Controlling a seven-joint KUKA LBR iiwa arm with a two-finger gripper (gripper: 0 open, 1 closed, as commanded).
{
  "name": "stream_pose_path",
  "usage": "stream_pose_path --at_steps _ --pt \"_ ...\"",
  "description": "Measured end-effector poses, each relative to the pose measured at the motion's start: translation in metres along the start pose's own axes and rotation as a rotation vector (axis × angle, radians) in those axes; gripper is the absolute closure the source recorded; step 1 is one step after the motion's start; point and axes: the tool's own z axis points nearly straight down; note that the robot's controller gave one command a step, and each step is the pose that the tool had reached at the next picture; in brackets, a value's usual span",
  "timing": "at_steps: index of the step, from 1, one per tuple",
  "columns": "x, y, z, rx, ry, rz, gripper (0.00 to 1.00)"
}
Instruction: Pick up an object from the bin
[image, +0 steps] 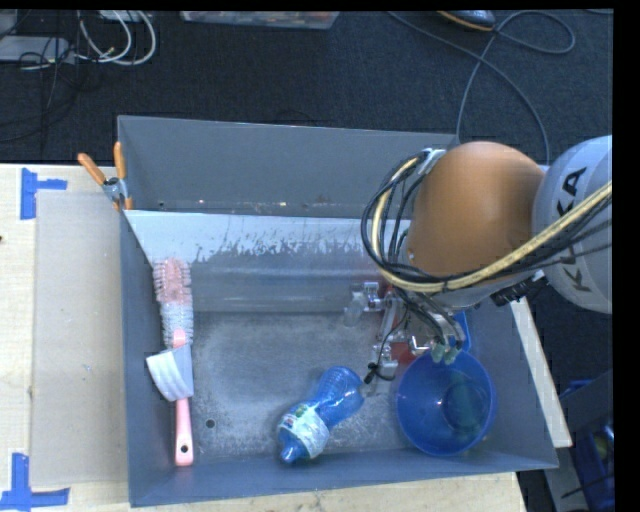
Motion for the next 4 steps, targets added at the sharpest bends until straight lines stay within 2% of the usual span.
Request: stream_pose_path --at_steps 1,2,3,4 --pt "-0.001 0.000 -0.003 -0.001 -0.007 0.002 0.00" --pt "0.010 0.004 0.073 0.000 -0.009 -0.114 0.00" --pt "0.034 0.007 0.085 0.001 -0.009 -0.212 0.00" --pt "0.032 0.016 0.113 0.000 -0.003 -0.331 0.00"
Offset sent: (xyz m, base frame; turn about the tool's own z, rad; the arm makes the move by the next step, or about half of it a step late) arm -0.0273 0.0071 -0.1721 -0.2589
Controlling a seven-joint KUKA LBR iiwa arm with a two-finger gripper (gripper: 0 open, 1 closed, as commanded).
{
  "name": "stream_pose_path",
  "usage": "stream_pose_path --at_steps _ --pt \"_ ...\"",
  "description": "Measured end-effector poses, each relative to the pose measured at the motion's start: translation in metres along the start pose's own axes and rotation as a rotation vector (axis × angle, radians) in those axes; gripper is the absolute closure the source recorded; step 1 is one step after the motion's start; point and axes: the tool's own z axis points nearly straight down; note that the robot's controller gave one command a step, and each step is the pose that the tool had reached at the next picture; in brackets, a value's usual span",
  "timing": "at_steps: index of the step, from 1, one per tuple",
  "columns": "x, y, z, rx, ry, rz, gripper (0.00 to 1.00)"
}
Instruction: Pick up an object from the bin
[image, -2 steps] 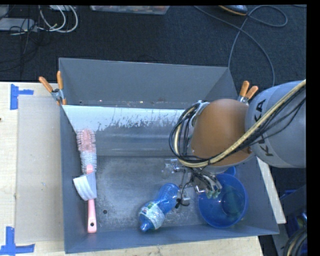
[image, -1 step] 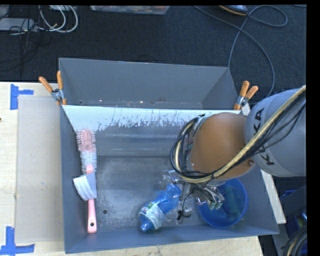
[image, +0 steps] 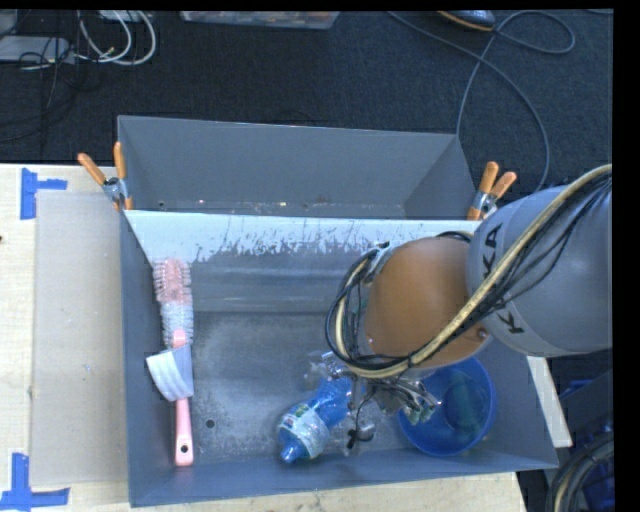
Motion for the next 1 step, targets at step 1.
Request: stream_pose_path --at_steps 1 --pt "-0.0004 -0.0166 0.0597 0.004 -0.019 -0.026 0.00"
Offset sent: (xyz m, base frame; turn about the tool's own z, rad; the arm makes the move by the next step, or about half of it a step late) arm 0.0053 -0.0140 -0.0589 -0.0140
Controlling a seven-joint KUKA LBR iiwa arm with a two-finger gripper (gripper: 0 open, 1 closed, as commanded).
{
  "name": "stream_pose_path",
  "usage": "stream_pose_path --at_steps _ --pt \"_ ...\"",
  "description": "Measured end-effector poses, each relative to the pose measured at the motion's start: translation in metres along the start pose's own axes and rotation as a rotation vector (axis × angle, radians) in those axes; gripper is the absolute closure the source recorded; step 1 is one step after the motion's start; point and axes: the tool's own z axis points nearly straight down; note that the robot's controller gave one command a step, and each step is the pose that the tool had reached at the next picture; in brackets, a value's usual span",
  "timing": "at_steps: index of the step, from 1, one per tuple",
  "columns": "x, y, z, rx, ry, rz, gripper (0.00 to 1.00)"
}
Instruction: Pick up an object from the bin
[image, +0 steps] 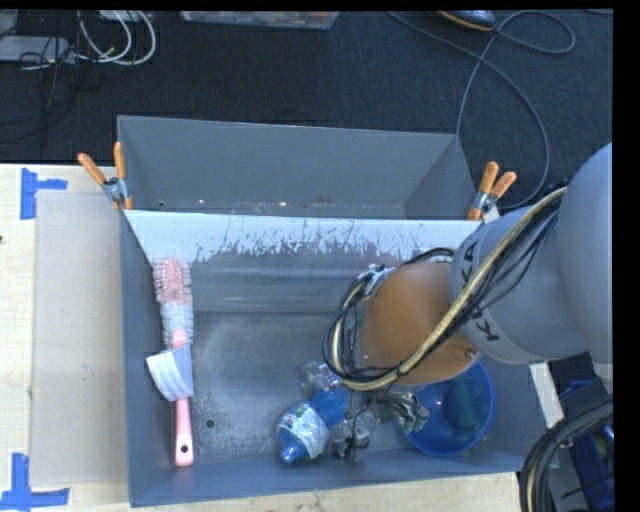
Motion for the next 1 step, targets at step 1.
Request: stream_pose_path --at_steps 1 --pt "0.0003 0.0014 0.0002 -0.004 0.011 0.014 1.00"
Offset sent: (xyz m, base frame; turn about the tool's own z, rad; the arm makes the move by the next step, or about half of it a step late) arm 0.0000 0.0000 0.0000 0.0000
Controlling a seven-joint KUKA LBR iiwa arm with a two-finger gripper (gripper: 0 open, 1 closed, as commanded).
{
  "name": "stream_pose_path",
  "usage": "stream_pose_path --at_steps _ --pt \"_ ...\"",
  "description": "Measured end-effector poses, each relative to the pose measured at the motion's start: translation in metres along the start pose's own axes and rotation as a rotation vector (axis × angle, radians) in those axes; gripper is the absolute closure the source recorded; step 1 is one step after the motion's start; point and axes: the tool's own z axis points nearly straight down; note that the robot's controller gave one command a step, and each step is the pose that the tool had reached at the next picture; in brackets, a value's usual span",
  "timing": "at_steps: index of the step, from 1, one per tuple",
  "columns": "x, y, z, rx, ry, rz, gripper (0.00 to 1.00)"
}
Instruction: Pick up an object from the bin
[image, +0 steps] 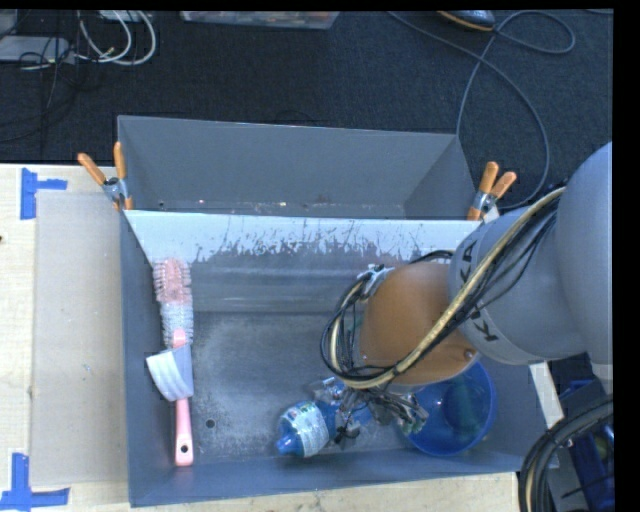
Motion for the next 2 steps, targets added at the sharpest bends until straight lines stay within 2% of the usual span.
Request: stream_pose_path --at_steps 1,2 --pt "0.000 0.000 0.000 0.000 0.000 0.001 1.00" --pt "0.002 0.001 -0.029 -0.002 0.007 0.001 1.00"
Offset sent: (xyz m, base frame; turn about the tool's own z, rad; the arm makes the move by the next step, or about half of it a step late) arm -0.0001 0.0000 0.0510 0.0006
